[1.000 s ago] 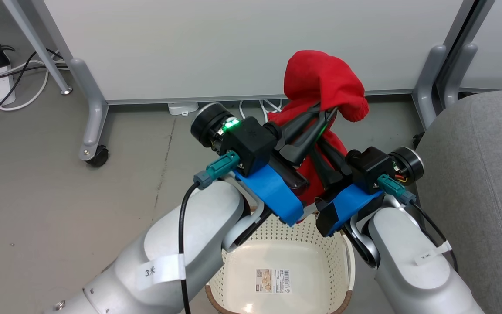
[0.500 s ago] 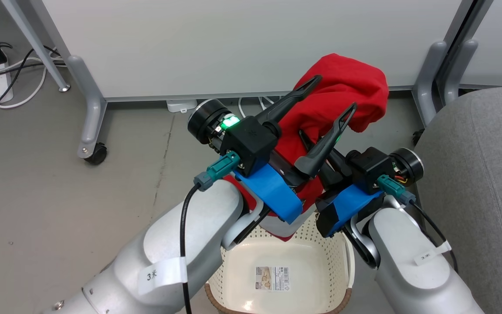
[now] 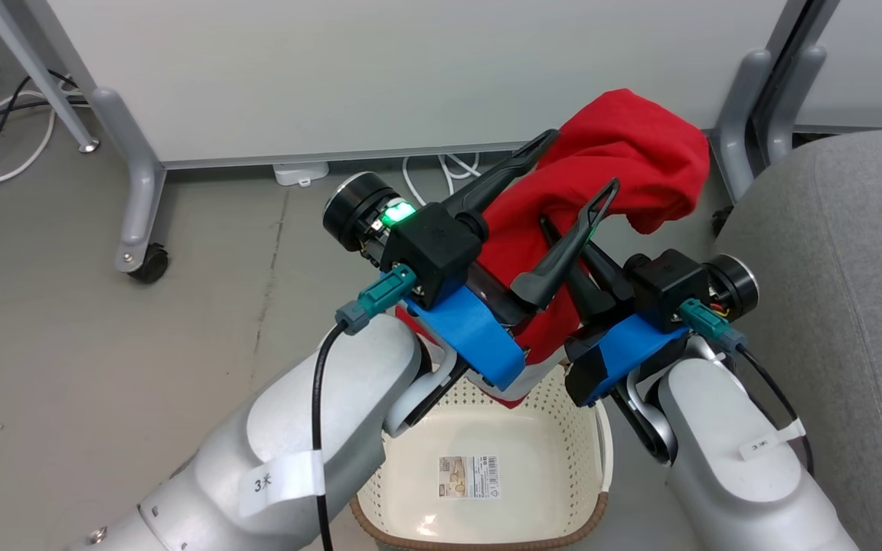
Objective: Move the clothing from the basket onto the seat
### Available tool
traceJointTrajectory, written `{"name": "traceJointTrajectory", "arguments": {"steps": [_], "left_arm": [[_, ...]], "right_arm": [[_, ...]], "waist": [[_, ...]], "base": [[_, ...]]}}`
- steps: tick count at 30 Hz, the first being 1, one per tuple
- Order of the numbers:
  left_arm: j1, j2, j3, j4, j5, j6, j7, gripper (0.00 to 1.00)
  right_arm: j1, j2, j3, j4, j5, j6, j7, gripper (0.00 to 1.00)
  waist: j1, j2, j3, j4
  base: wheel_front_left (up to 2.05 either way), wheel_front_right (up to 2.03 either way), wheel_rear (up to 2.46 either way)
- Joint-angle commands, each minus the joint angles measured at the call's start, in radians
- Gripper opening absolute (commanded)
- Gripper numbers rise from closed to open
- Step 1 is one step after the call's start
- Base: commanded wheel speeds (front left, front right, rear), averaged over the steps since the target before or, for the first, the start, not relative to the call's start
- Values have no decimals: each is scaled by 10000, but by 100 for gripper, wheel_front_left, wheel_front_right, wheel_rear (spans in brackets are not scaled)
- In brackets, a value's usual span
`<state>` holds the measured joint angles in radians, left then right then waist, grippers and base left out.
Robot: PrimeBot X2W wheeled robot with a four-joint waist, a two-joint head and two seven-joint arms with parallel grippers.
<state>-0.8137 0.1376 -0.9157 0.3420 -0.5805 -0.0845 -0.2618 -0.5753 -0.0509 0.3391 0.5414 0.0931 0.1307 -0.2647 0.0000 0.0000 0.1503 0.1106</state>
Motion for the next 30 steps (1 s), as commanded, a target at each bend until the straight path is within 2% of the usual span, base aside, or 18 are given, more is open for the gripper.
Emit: {"name": "traceJointTrajectory", "arguments": {"steps": [1, 13, 30], "left_arm": [[-88, 54, 24, 4, 59, 43, -48, 100], [-130, 194, -150, -11, 101, 80, 18, 100], [45, 389, -567, -59, 189, 96, 200, 100]], "right_arm": [[18, 10, -49, -60, 11, 1, 8, 0], [128, 5, -811, -409, -249, 1, 5, 0], [663, 2, -1990, -1211, -430, 1, 4, 0]], "waist": [[0, 0, 84, -107], [0, 0, 519, -948], [0, 0, 905, -2554]], "base": [[0, 0, 0], [0, 0, 0], [0, 0, 0]]}}
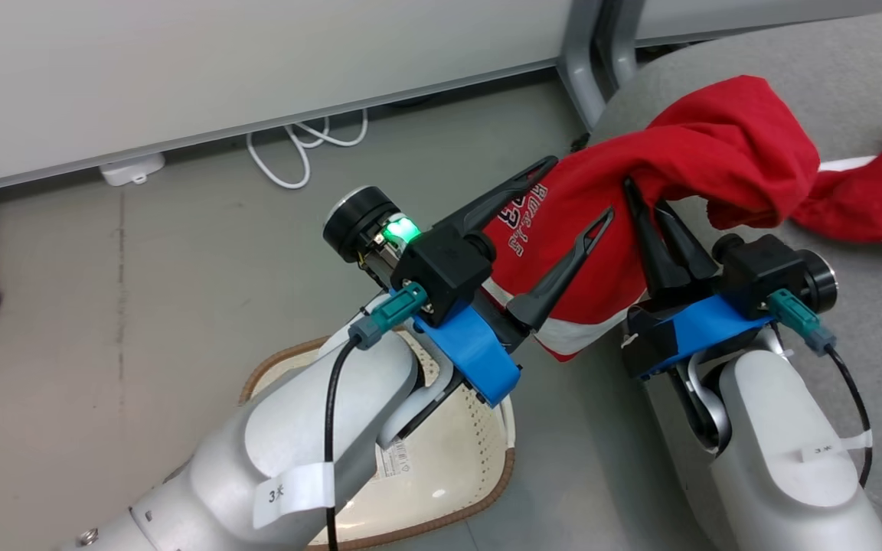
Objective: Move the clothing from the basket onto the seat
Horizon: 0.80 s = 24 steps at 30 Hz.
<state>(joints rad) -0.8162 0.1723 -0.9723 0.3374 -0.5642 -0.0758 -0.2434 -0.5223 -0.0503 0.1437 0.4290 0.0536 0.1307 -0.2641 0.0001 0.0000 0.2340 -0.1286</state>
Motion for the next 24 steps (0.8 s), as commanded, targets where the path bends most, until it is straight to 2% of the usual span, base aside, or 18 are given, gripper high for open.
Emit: {"name": "traceJointTrajectory", "arguments": {"steps": [1, 24], "left_arm": [[85, 51, -26, -6, 31, 7, 21, 100], [152, 248, -616, -85, 124, -2, 314, 100]], "right_arm": [[188, -12, -110, -139, -57, 1, -1, 0], [1094, 2, -1587, -907, 129, 1, -2, 0]], "waist": [[-1, 0, 95, -244], [-1, 0, 619, -1832]], "base": [[0, 0, 0], [0, 0, 0]]}}
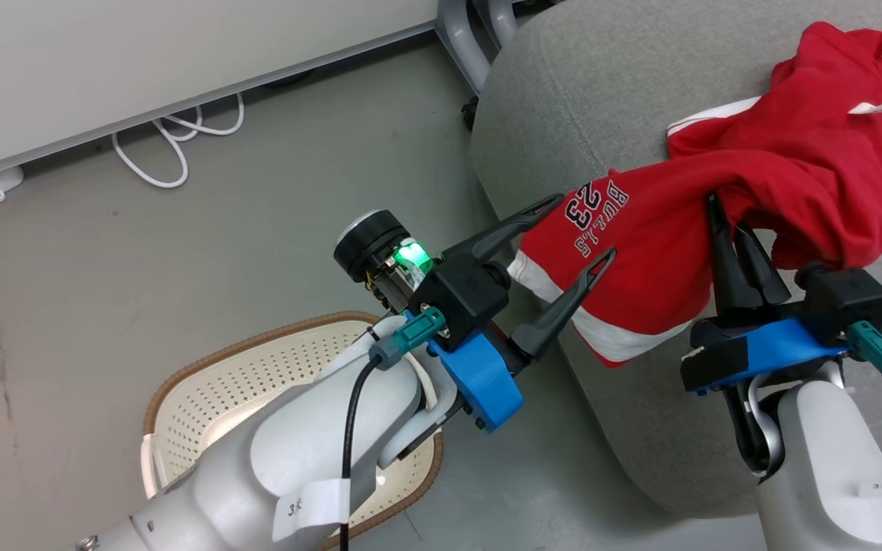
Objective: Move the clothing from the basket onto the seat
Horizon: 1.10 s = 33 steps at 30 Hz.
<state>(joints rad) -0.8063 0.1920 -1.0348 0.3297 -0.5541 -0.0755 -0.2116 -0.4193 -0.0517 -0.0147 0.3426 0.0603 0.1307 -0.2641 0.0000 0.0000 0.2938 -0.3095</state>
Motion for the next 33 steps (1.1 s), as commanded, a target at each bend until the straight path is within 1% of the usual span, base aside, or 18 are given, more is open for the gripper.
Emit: {"name": "traceJointTrajectory", "arguments": {"steps": [1, 12, 19, 22, 27, 33], "left_arm": [[64, 50, -5, -9, 19, -1, 7, 100], [-73, 148, -97, 56, 21, 39, 23, 100], [-384, 339, -76, 2, 142, 109, 133, 100], [-588, 467, -33, -77, 216, 144, 201, 100], [-1096, 727, 59, -430, 399, 212, 459, 100], [-1821, 1126, 185, -989, 687, 251, 782, 100]], "right_arm": [[122, 17, -38, -73, 91, 1, -2, 0], [195, 20, -218, -222, 289, 1, -2, 0], [-461, 16, -418, -442, 248, 1, -2, 0], [-1041, 18, -579, -605, 267, 1, -2, 0], [-2429, 17, -991, -1022, 355, 1, -2, 0], [-4327, -39, -2089, -1757, 146, 1, -2, 0]], "waist": [[0, 0, 33, -66], [0, 0, 173, -272], [0, 0, 669, -299], [0, 0, 1044, -289], [0, 0, 2009, -275], [0, 0, 3474, -224]], "base": [[0, 0, 0], [0, 0, 0], [0, 0, 0], [0, 0, 0], [0, 0, 0], [0, 0, 0]]}}
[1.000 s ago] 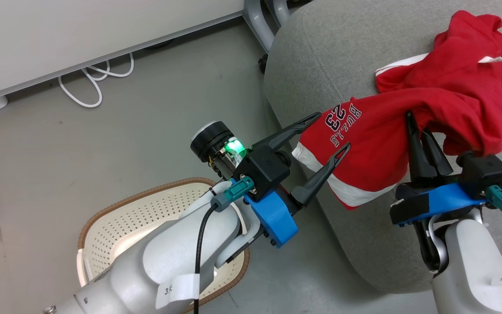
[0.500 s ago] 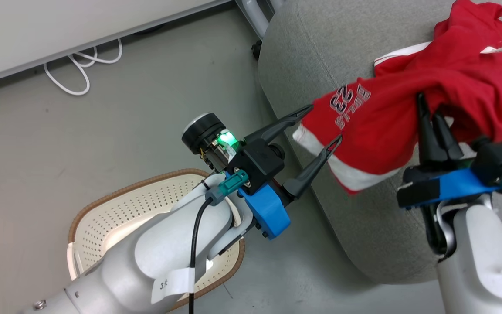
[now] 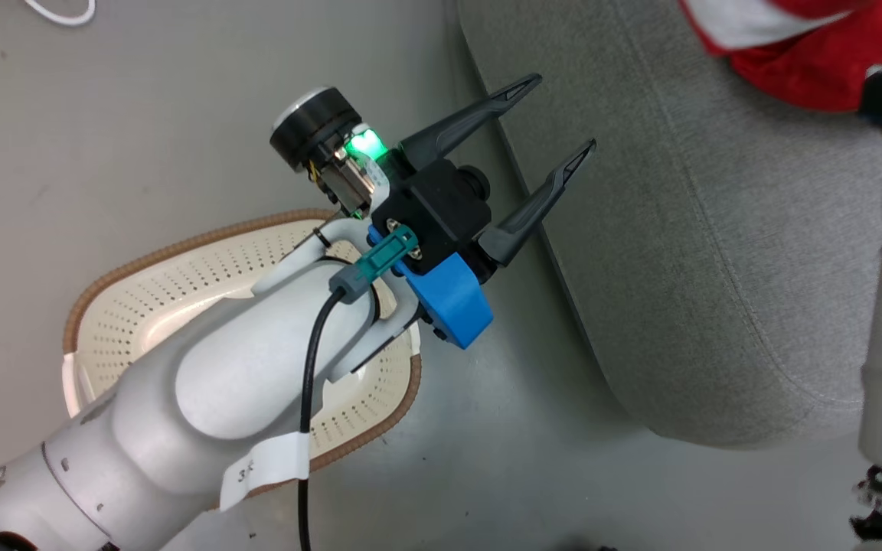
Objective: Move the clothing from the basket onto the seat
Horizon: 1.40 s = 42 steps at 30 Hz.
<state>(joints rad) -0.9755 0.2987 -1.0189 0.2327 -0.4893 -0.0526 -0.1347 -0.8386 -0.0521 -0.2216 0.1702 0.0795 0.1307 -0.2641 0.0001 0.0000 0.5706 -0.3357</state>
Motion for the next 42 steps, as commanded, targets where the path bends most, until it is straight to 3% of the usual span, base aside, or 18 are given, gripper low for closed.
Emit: {"name": "traceJointTrajectory", "arguments": {"steps": [1, 10, 18, 25, 38, 39, 40, 41, 42], "left_arm": [[-258, 137, 47, -116, 91, 15, 56, 100], [-999, 600, 137, -817, 463, 66, 327, 100], [-1203, 821, 90, -1237, 575, 83, 512, 100], [-1250, 807, -30, -1369, 608, 41, 514, 100], [-1318, 667, -160, -1239, 526, 72, 378, 100], [-1289, 675, -166, -1217, 518, 76, 365, 100], [-1249, 679, -171, -1195, 514, 79, 349, 100], [-1204, 678, -182, -1171, 512, 86, 327, 100], [-1157, 676, -188, -1142, 486, 93, 287, 100]], "right_arm": [[-452, -142, -281, -162, -80, 1, -2, 0], [-1936, -1451, -2630, -543, -17, 1, -2, 0], [-2213, -2520, -3914, 685, -43, 1, -2, 0], [-1792, -2456, -4099, 1926, -318, 1, 0, 0], [-984, -1730, -4160, 3565, -584, 1, 3, 0], [-930, -1683, -4167, 3534, -578, 1, 3, 5], [-855, -1630, -4166, 3490, -587, 1, 3, 38], [-736, -1579, -4144, 3424, -600, 1, 3, 91], [-626, -1525, -4110, 3368, -601, 1, 3, 100]], "waist": [[-1, 0, 943, 58], [-1, 0, 2415, 215], [-1, 0, 3101, 283], [-1, 0, 3292, 360], [-1, 0, 3272, 482], [-1, 0, 3230, 473], [-1, 0, 3175, 463], [-1, 0, 3108, 450], [-1, 0, 3034, 439]], "base": [[0, 0, 0], [0, 0, 0], [0, 0, 0], [0, 0, 0], [0, 0, 0], [0, 0, 0], [0, 0, 0], [0, 0, 0], [0, 0, 0]]}}
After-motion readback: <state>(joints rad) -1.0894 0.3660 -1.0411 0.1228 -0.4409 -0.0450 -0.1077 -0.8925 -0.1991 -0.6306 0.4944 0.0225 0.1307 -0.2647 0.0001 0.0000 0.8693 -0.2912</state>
